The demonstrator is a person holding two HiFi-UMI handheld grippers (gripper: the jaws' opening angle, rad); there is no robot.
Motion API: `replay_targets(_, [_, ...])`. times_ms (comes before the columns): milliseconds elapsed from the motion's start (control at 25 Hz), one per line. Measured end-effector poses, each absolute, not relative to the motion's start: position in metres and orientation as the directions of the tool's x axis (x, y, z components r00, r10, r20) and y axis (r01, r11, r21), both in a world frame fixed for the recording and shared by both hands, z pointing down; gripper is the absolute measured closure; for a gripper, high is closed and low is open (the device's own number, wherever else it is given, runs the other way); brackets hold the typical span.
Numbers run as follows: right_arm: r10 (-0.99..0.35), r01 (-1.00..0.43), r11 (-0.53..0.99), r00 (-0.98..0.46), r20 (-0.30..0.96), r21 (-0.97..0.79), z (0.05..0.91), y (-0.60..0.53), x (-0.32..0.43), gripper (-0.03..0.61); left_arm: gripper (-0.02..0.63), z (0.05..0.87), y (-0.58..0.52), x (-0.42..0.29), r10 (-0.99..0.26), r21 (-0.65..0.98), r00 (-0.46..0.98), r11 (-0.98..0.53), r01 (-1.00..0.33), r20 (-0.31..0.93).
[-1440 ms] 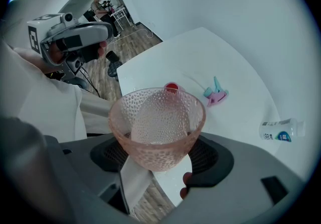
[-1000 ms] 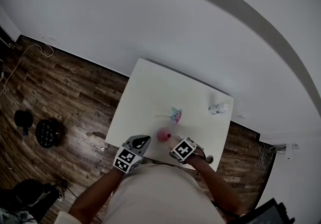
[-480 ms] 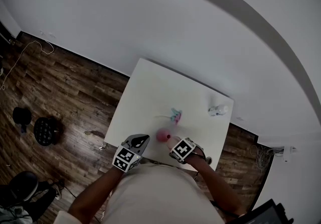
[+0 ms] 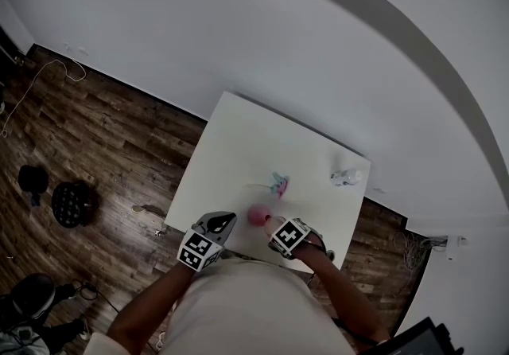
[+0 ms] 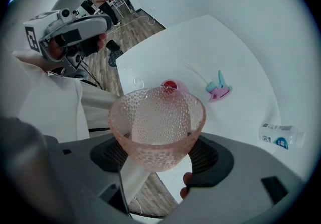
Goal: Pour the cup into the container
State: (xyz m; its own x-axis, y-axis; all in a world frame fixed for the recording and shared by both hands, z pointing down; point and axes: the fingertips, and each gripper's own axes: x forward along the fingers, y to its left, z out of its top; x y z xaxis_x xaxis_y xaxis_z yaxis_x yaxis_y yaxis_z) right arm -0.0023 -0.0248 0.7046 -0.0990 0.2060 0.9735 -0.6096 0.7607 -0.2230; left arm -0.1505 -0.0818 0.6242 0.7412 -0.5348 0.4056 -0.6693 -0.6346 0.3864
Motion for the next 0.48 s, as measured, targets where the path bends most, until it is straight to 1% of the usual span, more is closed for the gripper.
replay_targets(480, [0.220, -0.613, 0.757, -0.087, 0.972, -0.226, 0.6998, -0.0270, -0.0029, 0.221, 0.603, 0.6291, -0.0858, -0.1526, -0.538, 0.392, 0.742, -0.632, -0.669, 0.400])
